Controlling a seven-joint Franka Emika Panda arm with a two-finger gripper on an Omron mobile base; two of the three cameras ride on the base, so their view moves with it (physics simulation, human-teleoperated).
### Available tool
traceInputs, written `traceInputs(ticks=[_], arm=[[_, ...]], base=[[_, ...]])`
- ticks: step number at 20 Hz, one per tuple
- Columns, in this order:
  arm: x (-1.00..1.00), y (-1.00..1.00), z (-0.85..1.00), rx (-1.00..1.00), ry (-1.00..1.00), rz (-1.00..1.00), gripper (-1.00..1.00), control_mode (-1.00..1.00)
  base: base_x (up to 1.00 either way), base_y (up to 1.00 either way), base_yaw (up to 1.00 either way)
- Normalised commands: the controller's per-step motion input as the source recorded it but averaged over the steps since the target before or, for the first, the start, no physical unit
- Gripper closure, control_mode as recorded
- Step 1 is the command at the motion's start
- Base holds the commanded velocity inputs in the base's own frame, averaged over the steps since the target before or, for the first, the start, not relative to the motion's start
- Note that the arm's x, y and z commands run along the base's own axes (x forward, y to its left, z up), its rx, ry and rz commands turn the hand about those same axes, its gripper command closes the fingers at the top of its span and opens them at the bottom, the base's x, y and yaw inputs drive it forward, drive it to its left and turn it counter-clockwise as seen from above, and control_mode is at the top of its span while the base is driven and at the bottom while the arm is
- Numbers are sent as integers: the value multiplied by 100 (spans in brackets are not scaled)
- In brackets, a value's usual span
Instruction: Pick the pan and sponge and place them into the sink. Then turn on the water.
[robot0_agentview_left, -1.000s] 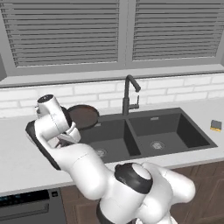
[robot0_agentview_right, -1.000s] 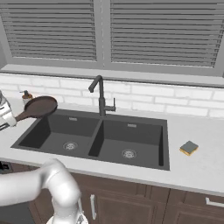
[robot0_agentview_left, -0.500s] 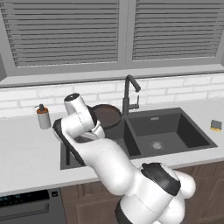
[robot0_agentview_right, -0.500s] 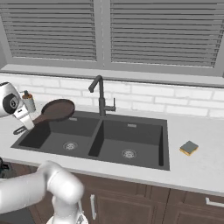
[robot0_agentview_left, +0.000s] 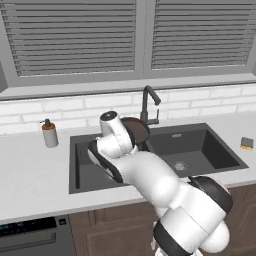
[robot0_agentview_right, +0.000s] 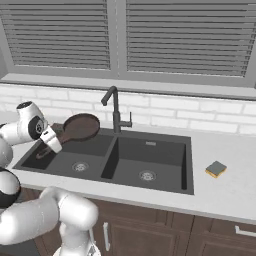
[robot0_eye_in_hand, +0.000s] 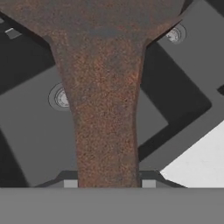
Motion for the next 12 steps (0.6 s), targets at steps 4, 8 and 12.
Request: traceInputs(ticks=[4, 8, 12], arm=[[84, 9, -20, 0, 18, -4, 100, -100], [62, 34, -10, 0, 19, -23, 100, -100], [31, 47, -2, -1, 8, -41, 100, -100]], base=[[0, 0, 0], [0, 0, 0], [0, 0, 0]])
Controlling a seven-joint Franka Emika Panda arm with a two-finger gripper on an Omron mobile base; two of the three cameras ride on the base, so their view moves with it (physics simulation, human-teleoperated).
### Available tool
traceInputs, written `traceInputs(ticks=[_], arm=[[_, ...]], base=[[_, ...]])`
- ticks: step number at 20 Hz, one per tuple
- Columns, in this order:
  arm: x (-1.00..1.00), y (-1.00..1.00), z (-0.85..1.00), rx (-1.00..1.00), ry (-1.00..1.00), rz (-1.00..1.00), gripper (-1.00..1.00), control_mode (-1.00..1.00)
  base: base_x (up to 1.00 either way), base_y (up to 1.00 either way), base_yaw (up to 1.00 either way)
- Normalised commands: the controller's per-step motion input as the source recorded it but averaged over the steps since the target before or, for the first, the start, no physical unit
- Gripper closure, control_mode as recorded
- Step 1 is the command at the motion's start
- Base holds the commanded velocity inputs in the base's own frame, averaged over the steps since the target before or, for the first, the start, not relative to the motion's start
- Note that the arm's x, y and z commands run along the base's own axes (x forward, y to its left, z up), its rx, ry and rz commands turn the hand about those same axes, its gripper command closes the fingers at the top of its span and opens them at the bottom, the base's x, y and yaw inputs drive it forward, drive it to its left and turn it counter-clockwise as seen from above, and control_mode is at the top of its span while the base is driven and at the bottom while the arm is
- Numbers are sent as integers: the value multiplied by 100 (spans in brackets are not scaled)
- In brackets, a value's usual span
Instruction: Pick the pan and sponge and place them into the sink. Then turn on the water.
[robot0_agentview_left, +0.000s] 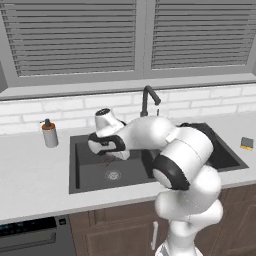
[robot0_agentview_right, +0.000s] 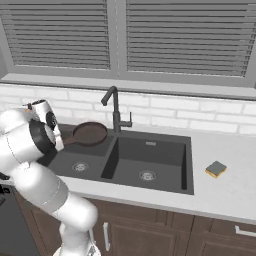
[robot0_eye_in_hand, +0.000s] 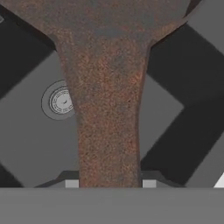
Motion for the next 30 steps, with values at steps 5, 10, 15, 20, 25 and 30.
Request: traceInputs(ticks=[5, 10, 15, 20, 25, 30], arm=[[28, 33, -26, -5, 7, -32, 100, -100], [12, 0, -77, -4, -1, -8, 100, -100], [23, 0, -77, -5, -3, 0, 100, -100], [34, 0, -63, -2, -5, 0, 100, -100], [17, -17, -75, 1, -1, 0, 100, -100], [9, -49, -68, 14, 0, 0, 100, -100]], base=[[0, 0, 0], [0, 0, 0], [0, 0, 0], [0, 0, 0], [0, 0, 0], [0, 0, 0]])
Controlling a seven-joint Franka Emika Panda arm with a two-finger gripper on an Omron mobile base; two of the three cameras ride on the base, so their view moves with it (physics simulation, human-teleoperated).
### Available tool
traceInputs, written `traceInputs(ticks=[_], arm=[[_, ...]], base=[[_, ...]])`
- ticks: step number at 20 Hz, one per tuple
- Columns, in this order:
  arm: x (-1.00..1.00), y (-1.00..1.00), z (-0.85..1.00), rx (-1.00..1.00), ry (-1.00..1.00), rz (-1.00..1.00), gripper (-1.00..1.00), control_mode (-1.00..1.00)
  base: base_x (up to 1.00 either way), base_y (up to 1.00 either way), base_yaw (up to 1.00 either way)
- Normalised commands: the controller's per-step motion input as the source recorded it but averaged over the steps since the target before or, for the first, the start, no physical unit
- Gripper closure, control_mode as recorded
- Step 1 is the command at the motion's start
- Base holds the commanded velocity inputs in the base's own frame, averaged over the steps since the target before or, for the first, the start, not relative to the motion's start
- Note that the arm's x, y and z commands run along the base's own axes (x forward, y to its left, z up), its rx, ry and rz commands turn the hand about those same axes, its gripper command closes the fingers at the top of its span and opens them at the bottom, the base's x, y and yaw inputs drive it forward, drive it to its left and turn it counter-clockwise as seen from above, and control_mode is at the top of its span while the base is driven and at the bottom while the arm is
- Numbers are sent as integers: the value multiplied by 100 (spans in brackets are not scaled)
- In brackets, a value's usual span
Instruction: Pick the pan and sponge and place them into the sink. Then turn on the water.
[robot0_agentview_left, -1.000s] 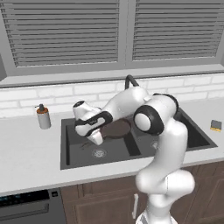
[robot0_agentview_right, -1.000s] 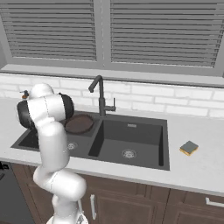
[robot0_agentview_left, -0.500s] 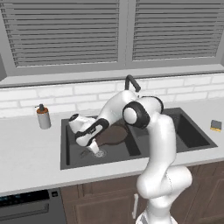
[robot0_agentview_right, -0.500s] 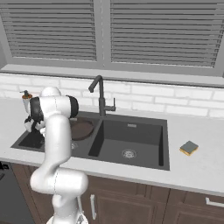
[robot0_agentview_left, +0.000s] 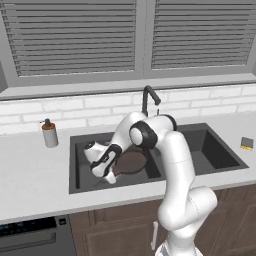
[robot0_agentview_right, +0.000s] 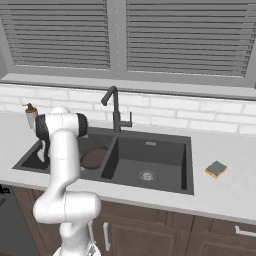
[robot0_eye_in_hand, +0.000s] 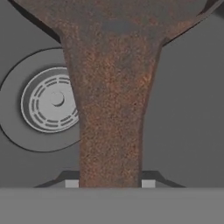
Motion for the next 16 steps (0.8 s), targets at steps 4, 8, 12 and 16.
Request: traceInputs(ticks=[4, 8, 12, 16], arm=[[37, -44, -40, 16, -8, 0, 100, -100], [53, -27, -34, 15, -7, 0, 100, -100], [56, -6, -58, 14, 0, 0, 100, -100], [48, 0, -48, 10, 0, 0, 100, -100]], base=[[0, 0, 0], [0, 0, 0], [0, 0, 0], [0, 0, 0]])
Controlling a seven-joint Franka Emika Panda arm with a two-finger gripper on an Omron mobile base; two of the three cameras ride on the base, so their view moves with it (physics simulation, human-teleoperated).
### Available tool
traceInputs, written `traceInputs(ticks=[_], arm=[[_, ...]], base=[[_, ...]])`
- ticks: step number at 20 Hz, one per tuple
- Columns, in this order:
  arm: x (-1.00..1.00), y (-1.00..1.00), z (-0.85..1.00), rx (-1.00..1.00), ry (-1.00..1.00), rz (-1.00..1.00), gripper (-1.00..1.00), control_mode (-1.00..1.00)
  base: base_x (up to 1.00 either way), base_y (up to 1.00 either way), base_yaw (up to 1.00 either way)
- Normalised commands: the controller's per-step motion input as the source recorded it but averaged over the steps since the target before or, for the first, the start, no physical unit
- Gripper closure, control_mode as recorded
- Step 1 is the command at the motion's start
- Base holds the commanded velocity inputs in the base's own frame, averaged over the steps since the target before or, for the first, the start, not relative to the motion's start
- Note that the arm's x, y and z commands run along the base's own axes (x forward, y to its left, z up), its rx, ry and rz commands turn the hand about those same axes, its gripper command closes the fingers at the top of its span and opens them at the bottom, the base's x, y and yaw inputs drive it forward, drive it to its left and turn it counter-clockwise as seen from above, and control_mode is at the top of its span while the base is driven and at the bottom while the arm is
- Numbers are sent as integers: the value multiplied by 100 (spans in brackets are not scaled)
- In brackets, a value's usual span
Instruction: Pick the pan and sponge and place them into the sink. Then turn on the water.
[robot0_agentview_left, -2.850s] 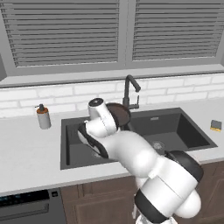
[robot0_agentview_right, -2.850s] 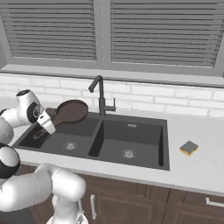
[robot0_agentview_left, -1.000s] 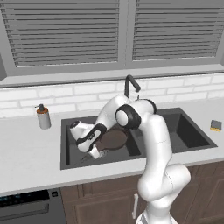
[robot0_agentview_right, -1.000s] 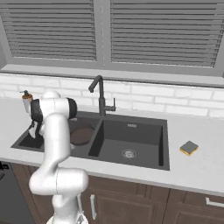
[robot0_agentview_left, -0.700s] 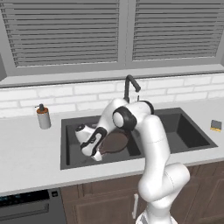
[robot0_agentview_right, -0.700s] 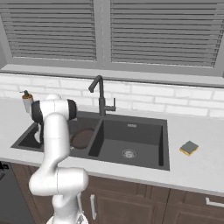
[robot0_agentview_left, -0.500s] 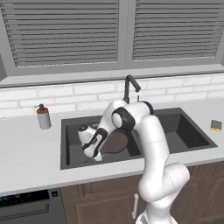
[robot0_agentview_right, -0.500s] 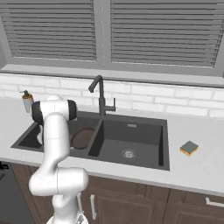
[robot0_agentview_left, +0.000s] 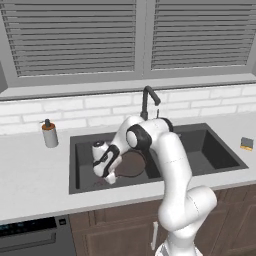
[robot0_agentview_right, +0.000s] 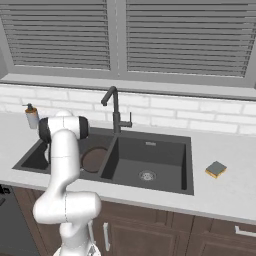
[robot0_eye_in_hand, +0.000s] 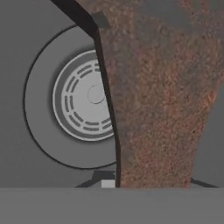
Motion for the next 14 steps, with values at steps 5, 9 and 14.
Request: traceInputs(ticks=[5, 9, 14], arm=[[28, 0, -17, 9, -4, 0, -100, -100], [0, 0, 0, 8, -21, 0, -100, -100], [-2, -2, 11, 9, -24, 0, -100, -100]], base=[[0, 0, 0], [0, 0, 0], [0, 0, 0]])
